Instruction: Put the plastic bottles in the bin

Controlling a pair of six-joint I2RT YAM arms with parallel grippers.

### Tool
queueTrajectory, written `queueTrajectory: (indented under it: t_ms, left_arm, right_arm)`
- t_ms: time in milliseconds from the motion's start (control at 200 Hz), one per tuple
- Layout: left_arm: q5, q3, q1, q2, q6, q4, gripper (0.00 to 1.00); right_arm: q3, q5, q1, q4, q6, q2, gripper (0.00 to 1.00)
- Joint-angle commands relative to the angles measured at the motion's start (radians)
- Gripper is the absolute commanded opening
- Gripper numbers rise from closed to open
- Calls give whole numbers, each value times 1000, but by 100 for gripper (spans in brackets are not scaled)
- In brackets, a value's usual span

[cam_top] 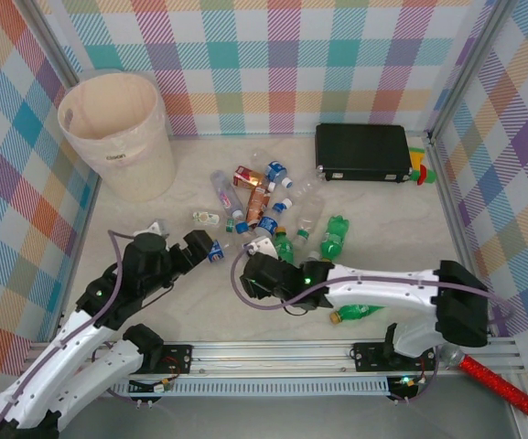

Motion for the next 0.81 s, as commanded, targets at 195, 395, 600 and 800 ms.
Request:
queueTrajectory:
  t_ms: [195, 395, 600, 800]
  left_arm:
    - [205, -10, -8, 98, -44, 349, 87]
    - [199, 23, -8, 112, 11, 333, 68]
    - [200, 34, -8, 105, 46, 314, 57]
    - [205, 41, -8, 98, 94, 284, 37]
  right_arm:
    - [-66, -37, 30, 204, -210, -128, 57]
    - [-54, -84, 56, 223, -251, -133, 56]
    - [-46, -94, 59, 227, -250, -126, 56]
    - [-32, -104, 58, 217, -247, -119, 56]
